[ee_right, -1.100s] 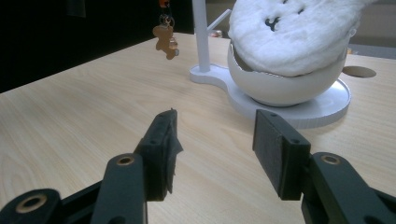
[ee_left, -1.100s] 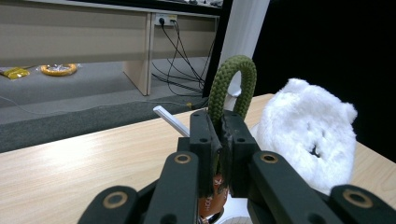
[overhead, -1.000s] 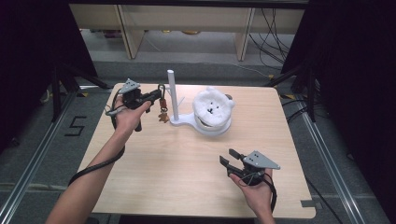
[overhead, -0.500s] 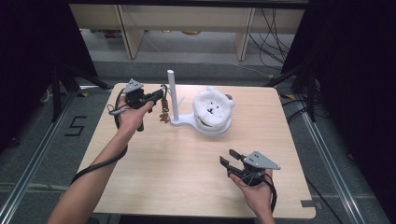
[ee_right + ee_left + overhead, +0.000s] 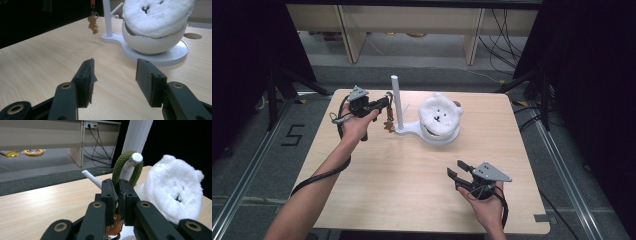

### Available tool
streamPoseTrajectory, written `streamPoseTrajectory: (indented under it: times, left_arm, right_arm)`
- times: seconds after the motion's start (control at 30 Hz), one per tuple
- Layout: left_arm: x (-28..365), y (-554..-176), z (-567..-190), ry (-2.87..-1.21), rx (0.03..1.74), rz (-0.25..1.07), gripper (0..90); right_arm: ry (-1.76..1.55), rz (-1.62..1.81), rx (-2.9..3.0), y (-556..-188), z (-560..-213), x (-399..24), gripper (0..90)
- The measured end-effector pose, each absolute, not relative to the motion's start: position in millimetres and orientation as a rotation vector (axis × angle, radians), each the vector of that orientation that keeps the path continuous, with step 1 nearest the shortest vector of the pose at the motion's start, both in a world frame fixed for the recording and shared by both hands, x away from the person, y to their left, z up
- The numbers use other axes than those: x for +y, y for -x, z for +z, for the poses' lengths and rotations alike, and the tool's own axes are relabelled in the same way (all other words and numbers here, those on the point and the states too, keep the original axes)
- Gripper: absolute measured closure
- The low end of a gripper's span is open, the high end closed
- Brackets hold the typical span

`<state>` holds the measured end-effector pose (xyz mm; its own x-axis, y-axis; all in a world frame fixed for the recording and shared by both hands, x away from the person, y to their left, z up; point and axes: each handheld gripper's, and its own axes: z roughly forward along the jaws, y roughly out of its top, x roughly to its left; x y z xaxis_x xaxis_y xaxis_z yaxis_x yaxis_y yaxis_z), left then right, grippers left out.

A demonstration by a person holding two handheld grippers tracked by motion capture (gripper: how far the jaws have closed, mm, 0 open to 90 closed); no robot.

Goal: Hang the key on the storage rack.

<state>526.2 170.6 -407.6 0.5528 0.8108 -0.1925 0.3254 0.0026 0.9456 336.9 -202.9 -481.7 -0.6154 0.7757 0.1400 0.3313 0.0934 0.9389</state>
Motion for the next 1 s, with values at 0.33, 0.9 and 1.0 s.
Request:
streamPoseTrajectory:
  times: [0.33,0.9,1.0]
  left_arm:
    - [178.9,-519.2,-408.4,-1.610,0.989,0.536,74.3]
    - [201.7,-482.1,-403.7,-1.637,0.943,0.641,60.8]
    - [207.0,-473.4,-404.1,-1.635,0.941,0.649,58.4]
  right_arm:
    - [-1.059,1.506,1.984,-338.8,-482.2,-206.4,49.7]
    - [-1.089,1.529,1.979,-339.4,-480.7,-208.2,48.5]
    - [-1.118,1.512,1.972,-337.3,-479.5,-208.7,48.4]
